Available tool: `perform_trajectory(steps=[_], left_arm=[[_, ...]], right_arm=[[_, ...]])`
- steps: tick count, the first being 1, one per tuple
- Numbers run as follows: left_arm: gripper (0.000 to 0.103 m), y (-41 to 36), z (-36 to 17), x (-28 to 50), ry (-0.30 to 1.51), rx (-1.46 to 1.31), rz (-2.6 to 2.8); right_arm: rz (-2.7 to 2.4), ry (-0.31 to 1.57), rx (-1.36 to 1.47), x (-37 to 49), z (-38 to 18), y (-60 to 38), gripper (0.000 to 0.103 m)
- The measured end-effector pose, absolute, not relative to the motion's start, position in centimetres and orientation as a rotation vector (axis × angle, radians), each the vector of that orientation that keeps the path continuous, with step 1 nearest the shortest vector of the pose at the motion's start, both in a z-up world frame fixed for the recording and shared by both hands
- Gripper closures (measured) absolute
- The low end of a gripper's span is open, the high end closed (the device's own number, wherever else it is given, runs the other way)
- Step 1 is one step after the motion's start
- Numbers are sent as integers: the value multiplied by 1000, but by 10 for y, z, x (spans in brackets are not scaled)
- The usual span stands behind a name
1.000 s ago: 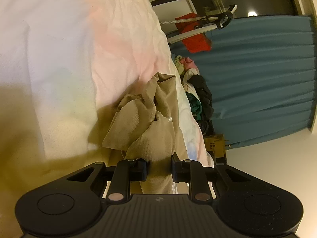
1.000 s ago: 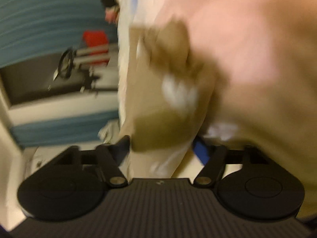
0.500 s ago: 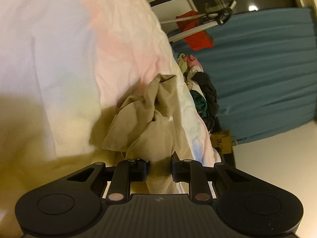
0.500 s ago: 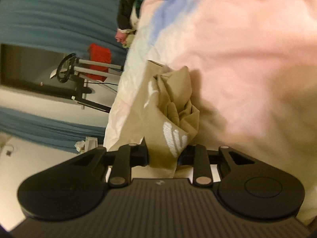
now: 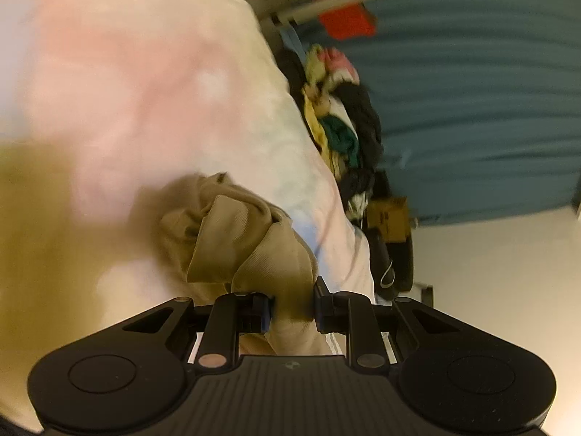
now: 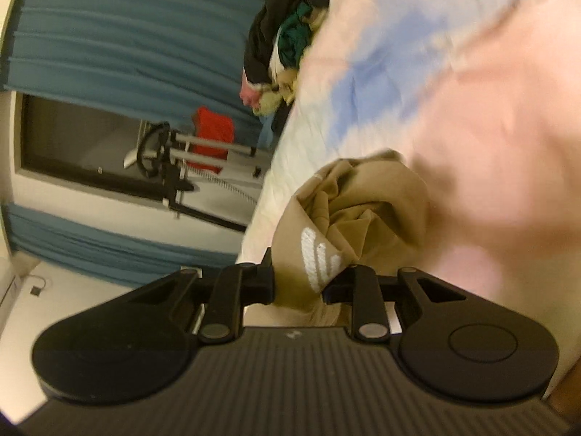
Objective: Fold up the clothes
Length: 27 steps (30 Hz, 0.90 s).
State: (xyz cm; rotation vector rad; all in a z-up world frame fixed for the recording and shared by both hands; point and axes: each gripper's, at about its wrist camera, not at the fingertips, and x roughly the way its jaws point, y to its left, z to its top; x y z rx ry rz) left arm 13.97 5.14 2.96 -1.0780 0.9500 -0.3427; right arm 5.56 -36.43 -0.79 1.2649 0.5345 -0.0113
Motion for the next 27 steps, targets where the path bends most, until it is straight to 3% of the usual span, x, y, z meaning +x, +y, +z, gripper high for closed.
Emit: perform_trajectory(steps=[7, 15, 22, 27], left_arm=[[80, -91, 63, 253, 974, -968, -409], [79, -236, 80, 373, 869, -878, -602], [79, -282, -8, 382, 880, -714, -578], [78, -276, -56, 358, 857, -502, -614]], right_arm=[[-113, 433, 1164, 121, 34, -465, 77], [-207, 265, 1013, 207, 76, -573, 77], [-307, 300, 1019, 232, -2, -601, 77], [-317, 360, 1066, 199, -63, -585, 77]])
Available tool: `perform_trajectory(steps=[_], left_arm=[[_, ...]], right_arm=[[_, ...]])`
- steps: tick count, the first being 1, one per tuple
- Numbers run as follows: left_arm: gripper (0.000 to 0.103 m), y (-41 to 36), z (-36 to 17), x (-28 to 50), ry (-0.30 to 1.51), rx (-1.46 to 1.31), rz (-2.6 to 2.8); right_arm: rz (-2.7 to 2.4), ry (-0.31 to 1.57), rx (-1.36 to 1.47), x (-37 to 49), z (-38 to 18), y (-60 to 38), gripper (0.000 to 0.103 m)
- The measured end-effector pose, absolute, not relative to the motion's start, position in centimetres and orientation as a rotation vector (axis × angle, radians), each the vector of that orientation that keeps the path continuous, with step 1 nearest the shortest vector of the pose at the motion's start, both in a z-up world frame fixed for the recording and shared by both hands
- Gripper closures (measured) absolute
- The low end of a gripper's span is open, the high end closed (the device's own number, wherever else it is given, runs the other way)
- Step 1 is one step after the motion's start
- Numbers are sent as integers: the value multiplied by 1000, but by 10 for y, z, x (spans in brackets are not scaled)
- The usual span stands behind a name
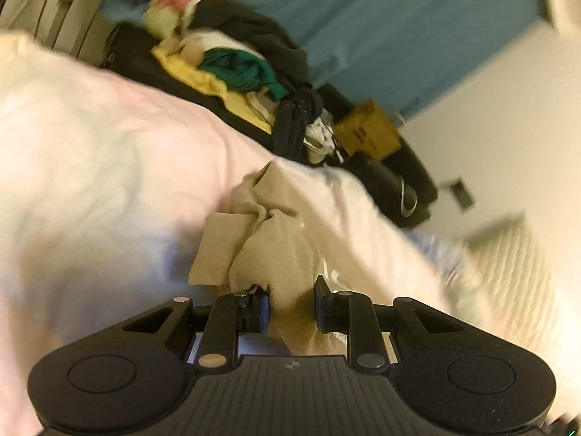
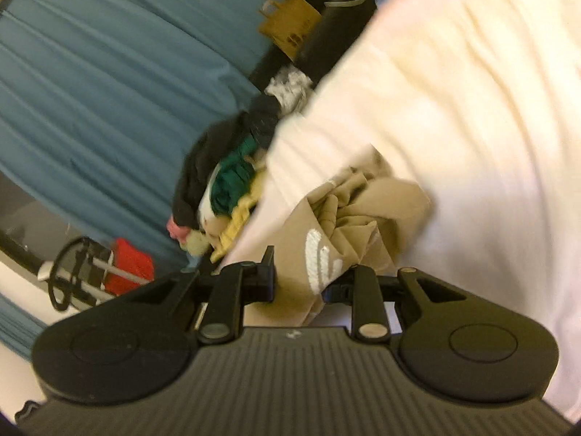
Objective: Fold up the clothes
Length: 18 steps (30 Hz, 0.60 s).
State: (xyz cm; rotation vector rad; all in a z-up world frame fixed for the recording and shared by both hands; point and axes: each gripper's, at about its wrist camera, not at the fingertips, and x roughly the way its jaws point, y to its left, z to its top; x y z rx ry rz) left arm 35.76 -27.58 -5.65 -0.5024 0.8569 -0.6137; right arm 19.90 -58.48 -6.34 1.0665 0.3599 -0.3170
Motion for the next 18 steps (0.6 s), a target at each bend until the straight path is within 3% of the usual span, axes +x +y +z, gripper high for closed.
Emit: perform_trajectory(steps=[8, 10, 13, 18], left_arm=[[69, -254, -85, 313, 841, -355, -603], [67, -250, -80, 304, 834, -313, -592], [41, -239, -52, 288, 810, -237, -588], [31, -227, 10, 258, 736, -171, -620]], right_arm=[[-338, 434, 1165, 157, -137, -563, 75], [-341, 451, 1131, 150, -123, -557, 74], [-343, 476, 1072, 138, -98, -549, 74], [-347, 517, 974, 119, -55, -534, 74]])
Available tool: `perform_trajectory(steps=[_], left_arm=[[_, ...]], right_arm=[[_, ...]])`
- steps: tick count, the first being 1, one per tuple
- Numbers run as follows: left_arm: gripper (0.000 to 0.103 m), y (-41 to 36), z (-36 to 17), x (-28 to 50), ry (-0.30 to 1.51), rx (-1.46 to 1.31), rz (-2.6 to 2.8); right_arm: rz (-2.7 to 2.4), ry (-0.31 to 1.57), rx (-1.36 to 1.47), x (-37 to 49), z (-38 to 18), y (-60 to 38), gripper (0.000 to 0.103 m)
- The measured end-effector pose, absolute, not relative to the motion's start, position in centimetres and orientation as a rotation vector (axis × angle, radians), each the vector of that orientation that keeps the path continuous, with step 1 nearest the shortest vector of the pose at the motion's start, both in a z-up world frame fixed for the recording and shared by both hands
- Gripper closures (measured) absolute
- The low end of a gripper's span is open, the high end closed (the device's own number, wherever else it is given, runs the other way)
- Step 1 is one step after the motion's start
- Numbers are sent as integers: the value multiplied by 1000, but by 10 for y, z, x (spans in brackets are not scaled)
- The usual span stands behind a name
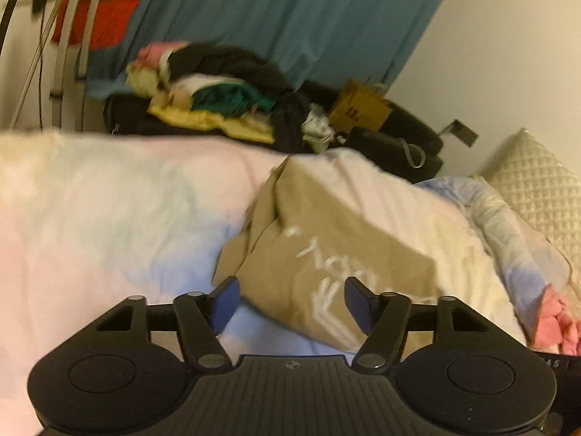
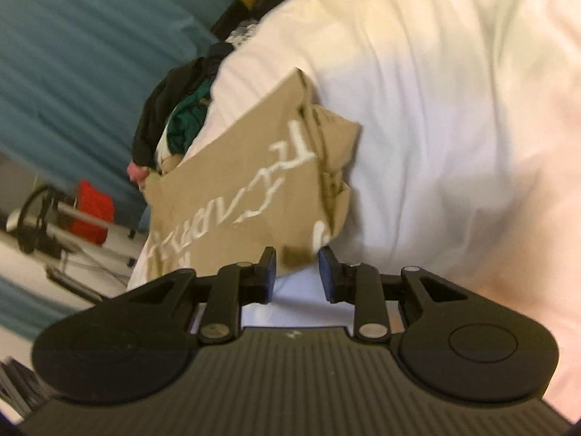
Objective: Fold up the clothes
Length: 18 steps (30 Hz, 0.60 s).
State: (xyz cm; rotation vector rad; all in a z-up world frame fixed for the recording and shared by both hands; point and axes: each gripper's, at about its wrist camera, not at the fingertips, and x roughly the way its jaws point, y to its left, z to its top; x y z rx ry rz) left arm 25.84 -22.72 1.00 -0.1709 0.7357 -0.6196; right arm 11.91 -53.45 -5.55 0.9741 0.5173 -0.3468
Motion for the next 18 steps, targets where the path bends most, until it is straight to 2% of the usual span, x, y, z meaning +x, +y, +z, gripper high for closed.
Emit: perform_trajectory(steps=[2, 11, 13, 14, 15, 17, 18], left_arm=[[24, -225, 37, 243, 701, -143, -628], [9, -189, 141, 143, 566, -68, -662], [3, -179, 159, 120, 519, -26, -636], [0, -173, 167, 110, 497, -13, -628], [0, -165, 173, 99, 483, -16, -631], [0, -150, 184, 79, 456, -22, -637], [0, -143, 189, 69, 445, -24, -638]], right_arm=[[-348, 533, 935, 111, -39, -529, 74], [-299, 456, 634, 50, 71, -471, 73], [-286, 423, 572, 31, 90, -454, 69], [-279, 407, 540, 22, 100, -446, 54], [-270, 393, 513, 13, 108, -437, 32], [-261, 368, 461, -4, 121, -420, 13], [-255, 360, 442, -12, 125, -413, 14]])
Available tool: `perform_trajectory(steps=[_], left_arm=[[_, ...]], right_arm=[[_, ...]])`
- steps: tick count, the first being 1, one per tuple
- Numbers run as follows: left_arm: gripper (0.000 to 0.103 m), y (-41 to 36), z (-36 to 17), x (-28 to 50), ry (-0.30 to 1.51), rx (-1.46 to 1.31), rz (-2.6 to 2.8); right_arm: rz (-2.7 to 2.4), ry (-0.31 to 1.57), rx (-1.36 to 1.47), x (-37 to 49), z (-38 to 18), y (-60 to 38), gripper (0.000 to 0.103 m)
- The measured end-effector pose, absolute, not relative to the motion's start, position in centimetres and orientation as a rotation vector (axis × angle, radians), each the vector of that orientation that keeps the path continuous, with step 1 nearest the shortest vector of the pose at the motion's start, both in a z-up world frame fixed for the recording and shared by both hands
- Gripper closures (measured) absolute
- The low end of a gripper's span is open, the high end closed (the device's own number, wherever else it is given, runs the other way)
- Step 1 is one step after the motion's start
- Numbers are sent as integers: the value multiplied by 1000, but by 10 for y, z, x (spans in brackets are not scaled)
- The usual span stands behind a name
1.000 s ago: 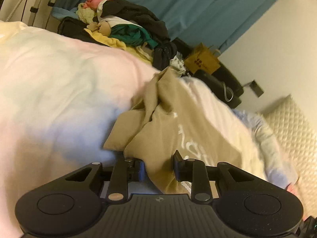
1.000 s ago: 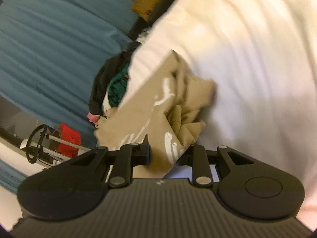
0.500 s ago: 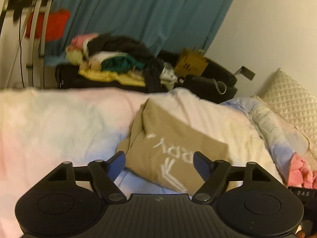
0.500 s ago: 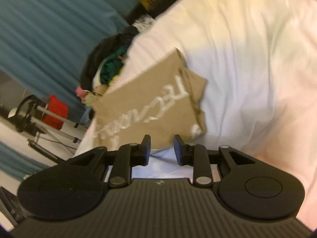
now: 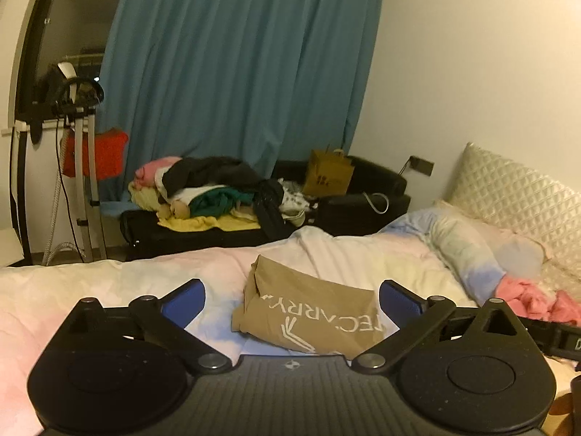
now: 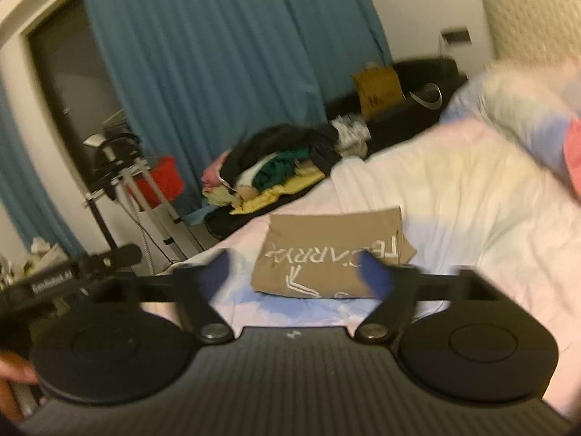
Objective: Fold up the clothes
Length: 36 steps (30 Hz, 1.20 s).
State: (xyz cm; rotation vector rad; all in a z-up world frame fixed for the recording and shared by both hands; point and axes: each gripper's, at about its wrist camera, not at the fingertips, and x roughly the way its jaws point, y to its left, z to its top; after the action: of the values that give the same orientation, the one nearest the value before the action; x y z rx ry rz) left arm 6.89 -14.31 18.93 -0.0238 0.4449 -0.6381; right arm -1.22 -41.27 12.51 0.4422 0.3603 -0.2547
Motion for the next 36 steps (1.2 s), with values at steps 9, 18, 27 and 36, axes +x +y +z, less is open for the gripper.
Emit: perform_trajectory(steps=[9, 18, 27, 36], left_arm=[[0, -79, 189, -6, 347, -11, -610], [0, -57, 154, -22, 342, 17, -601], [0, -45, 115, -23, 351, 55, -573], [0, -46, 90, -9, 377, 95, -531]], right_arm=[[-214, 300, 339, -58, 129, -353, 14], [-237, 253, 303, -74, 95, -321, 14], [-290, 277, 289, -59, 50, -313, 14], [-327, 248, 251, -50, 28, -304, 14]])
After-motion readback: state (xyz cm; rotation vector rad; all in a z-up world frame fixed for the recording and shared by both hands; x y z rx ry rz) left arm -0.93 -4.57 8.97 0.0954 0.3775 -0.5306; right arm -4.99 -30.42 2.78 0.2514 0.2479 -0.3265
